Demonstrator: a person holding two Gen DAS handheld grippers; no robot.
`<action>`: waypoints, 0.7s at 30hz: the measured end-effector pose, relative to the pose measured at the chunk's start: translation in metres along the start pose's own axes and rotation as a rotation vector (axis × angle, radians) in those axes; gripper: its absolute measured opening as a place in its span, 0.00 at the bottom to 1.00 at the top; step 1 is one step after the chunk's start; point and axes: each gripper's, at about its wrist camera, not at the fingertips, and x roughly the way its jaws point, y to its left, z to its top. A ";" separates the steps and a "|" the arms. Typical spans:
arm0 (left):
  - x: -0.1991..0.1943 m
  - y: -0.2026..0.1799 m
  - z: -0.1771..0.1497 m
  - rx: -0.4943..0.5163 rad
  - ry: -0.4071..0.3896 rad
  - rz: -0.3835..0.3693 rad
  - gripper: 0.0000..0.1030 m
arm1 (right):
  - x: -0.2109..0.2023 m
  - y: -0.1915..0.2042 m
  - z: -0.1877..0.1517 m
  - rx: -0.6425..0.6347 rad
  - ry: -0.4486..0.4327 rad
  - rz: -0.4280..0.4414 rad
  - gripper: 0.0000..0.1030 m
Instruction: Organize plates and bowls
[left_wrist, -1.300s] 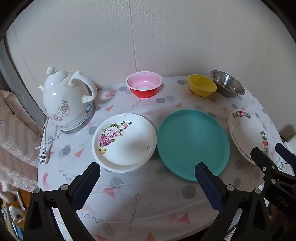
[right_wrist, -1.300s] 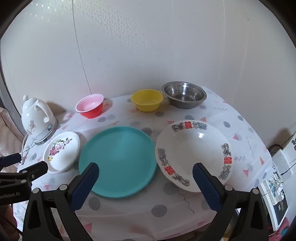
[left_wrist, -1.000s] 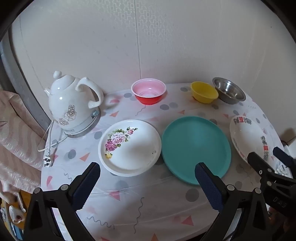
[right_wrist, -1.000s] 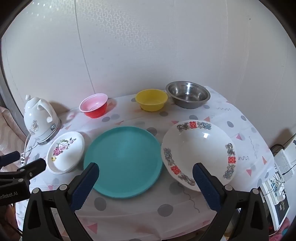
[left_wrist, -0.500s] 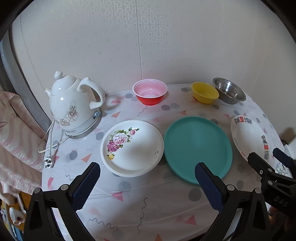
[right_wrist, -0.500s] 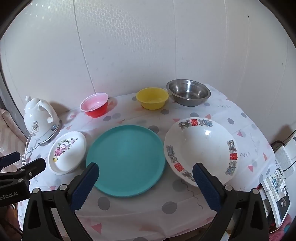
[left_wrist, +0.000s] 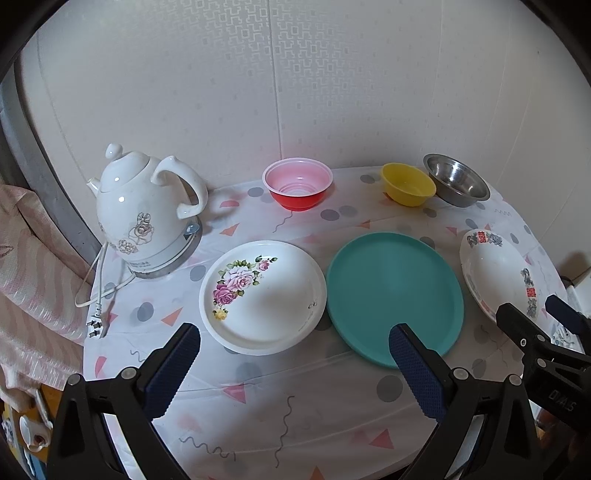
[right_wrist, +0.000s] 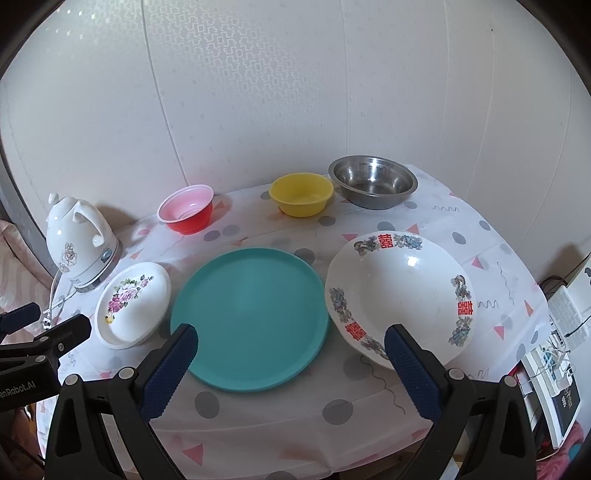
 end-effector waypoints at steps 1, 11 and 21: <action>0.000 0.000 0.000 0.001 0.000 -0.001 1.00 | 0.000 0.000 0.000 0.001 0.001 0.000 1.00; 0.005 -0.001 0.002 0.004 0.008 -0.006 1.00 | 0.003 -0.002 0.000 0.013 0.006 -0.009 1.00; 0.007 -0.002 0.003 0.008 0.019 -0.005 1.00 | 0.004 -0.002 0.000 0.018 0.012 -0.009 1.00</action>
